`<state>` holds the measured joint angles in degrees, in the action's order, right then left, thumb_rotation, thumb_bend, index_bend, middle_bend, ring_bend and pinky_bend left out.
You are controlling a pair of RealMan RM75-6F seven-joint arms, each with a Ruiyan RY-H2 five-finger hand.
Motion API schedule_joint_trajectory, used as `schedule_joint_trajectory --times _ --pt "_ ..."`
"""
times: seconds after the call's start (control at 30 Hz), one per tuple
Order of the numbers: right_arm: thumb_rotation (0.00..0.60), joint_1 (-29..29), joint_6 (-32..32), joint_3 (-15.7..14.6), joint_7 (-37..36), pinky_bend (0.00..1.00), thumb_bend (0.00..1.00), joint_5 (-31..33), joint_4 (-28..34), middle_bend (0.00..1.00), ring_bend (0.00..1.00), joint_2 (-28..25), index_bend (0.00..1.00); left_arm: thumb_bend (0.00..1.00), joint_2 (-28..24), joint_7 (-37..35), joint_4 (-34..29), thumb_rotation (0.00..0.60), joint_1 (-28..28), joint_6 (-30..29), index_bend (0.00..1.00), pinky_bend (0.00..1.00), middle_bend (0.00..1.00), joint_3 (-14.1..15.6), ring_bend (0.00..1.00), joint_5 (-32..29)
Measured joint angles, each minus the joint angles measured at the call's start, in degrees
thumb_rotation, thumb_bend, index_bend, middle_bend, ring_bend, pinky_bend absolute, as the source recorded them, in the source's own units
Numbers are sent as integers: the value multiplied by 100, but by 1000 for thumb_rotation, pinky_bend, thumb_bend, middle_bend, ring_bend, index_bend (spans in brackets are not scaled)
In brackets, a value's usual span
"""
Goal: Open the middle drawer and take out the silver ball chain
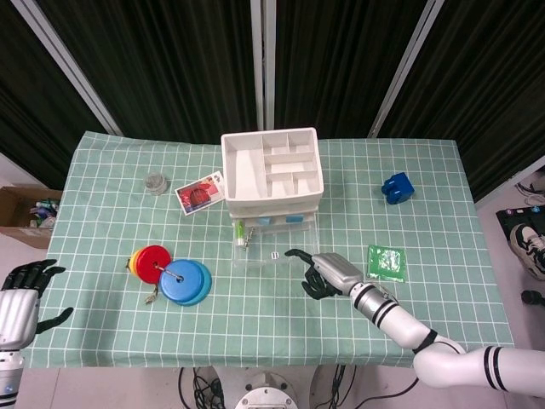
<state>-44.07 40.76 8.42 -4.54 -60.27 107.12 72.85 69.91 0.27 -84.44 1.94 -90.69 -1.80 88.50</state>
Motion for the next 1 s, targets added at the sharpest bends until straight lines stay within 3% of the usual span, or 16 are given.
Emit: schedule_joint_trajectory --times 0.23,0.5,0.67,0.8,1.0 --pt "600 -10 105 8 357 761 321 -468 394 781 713 -631 2 41 -30 3 -20 600 -38 -66 296 194 216 2 179 9" --pt "600 -599 118 224 1630 823 287 -464 448 852 822 -907 243 40 -20 60 -108 600 -72 -184 296 193 216 -13 179 70" --pt "600 -1108 317 257 3005 885 232 -135 101 891 885 -509 323 41 -23 77 -135 600 -132 -244 296 194 216 7 179 69" --pt "600 -1639 547 218 4229 897 219 433 -478 901 897 220 330 40 -21 59 -123 600 -200 -300 296 193 215 27 179 52" --pt "600 -2195 922 117 5097 898 216 892 -1407 904 898 1216 334 40 11 -15 -59 600 -286 -355 296 193 216 44 179 0"
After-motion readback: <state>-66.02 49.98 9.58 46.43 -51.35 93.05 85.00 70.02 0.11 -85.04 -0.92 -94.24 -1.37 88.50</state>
